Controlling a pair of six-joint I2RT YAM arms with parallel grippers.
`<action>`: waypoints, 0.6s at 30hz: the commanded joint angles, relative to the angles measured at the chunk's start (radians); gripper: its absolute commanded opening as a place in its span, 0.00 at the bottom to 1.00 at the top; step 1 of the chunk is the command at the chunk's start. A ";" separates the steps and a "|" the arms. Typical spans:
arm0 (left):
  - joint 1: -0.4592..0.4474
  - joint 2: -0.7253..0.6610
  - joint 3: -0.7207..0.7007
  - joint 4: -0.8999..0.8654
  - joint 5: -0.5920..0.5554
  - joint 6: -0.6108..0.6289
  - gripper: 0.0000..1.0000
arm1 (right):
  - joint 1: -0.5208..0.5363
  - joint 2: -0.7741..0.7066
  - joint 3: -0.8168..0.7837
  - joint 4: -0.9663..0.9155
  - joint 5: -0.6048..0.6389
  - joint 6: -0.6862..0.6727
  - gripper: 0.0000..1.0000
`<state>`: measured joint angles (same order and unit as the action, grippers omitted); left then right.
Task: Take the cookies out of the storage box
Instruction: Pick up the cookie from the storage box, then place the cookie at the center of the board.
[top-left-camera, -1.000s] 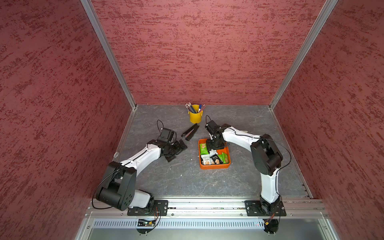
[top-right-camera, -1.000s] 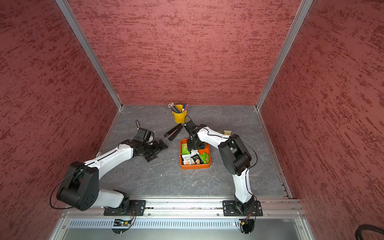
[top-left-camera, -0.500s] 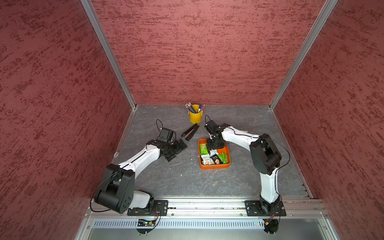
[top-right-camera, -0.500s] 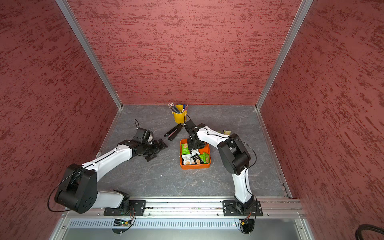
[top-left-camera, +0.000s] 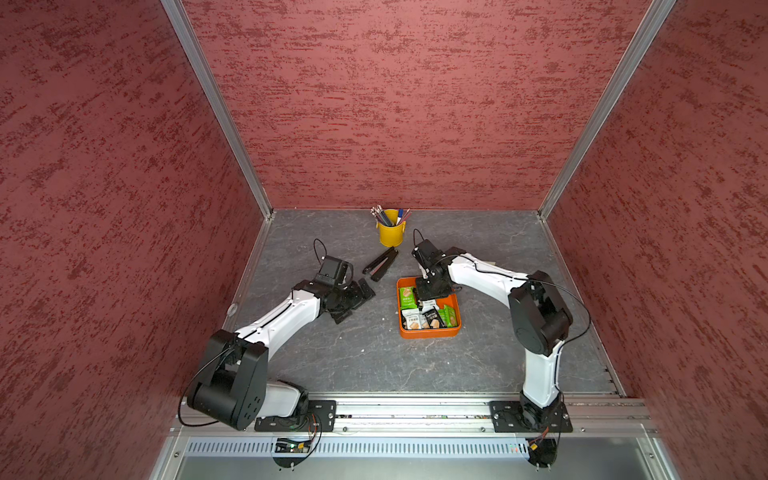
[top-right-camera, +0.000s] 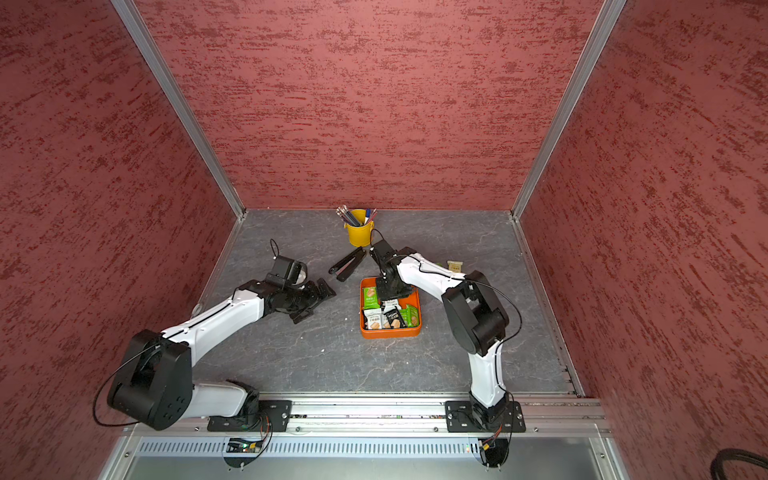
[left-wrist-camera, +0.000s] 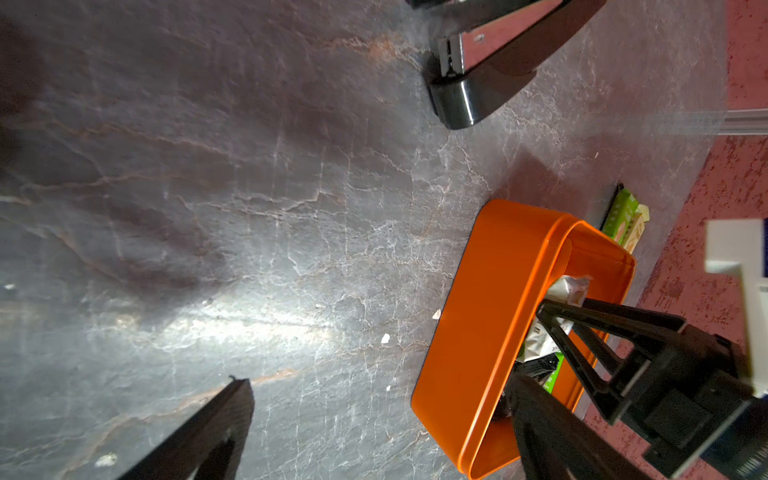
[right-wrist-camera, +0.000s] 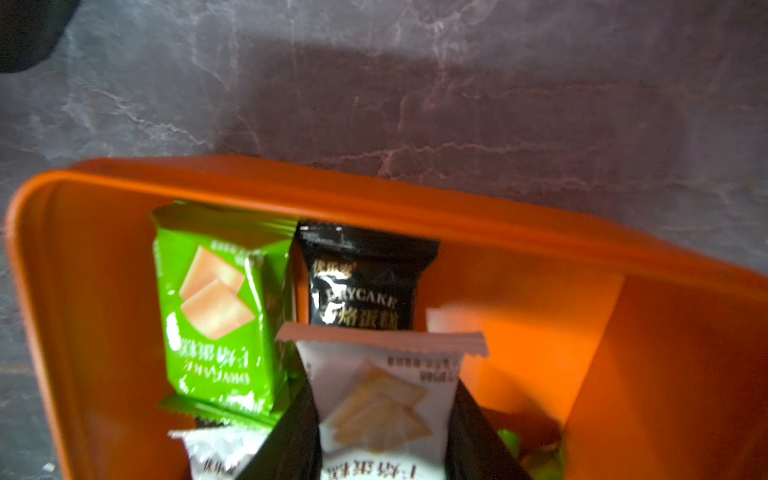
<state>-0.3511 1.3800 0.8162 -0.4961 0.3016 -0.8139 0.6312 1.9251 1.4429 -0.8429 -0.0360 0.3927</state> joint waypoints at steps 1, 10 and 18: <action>-0.034 0.032 0.062 -0.014 -0.028 0.031 1.00 | 0.007 -0.096 -0.024 -0.015 -0.017 0.018 0.44; -0.089 0.154 0.175 0.001 -0.020 0.036 1.00 | -0.006 -0.195 -0.009 -0.042 0.034 0.014 0.43; -0.097 0.215 0.229 0.009 -0.007 0.037 1.00 | -0.101 -0.187 0.054 -0.089 0.052 -0.047 0.42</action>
<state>-0.4435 1.5768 1.0138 -0.4980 0.2882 -0.7948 0.5724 1.7401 1.4582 -0.8978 -0.0242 0.3809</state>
